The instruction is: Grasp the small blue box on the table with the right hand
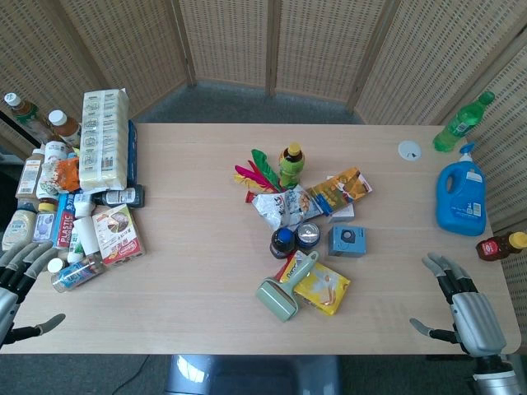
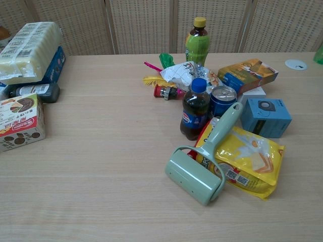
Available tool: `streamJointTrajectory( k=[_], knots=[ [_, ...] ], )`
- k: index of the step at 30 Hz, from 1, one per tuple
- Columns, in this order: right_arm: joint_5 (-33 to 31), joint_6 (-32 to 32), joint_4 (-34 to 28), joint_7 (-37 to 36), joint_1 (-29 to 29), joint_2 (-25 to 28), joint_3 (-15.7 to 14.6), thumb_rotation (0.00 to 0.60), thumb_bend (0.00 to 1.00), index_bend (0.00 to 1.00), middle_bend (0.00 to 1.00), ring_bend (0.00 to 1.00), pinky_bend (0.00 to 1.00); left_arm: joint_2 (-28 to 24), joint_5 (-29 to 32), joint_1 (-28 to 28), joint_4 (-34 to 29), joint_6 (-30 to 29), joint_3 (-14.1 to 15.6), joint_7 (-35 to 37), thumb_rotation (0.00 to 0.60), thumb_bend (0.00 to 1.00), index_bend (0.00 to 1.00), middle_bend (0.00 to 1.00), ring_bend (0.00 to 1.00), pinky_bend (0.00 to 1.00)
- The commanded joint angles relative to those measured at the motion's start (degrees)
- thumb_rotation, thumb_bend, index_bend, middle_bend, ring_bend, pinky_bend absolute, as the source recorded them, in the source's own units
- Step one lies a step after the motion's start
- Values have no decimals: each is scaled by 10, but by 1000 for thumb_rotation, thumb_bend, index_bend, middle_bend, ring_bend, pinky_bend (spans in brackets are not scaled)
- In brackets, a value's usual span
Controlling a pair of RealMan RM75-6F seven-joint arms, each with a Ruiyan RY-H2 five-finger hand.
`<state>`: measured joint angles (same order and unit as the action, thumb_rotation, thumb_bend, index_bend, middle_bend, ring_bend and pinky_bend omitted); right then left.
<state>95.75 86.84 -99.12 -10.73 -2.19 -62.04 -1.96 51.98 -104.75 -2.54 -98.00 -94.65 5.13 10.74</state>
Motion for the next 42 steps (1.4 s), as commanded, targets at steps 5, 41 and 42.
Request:
streamJointTrajectory(
  k=[5,41,42],
  knots=[
    [-6,-5,4,0,-2,-3,1,600,0,0,0,0,0,-1,-3,1,-2,-3,1,0,600,0,0,0,0,0],
    [-202,-358,152,68,-270,-138,111,600,0,0,0,0,0,15,43,-9,3,36,-13,-24,600,0,0,0,0,0],
    [-208,-364,160,67,-276,-145,113,600,0,0,0,0,0,16,45,-10,3,38,-13,-22,600,0,0,0,0,0]
  ],
)
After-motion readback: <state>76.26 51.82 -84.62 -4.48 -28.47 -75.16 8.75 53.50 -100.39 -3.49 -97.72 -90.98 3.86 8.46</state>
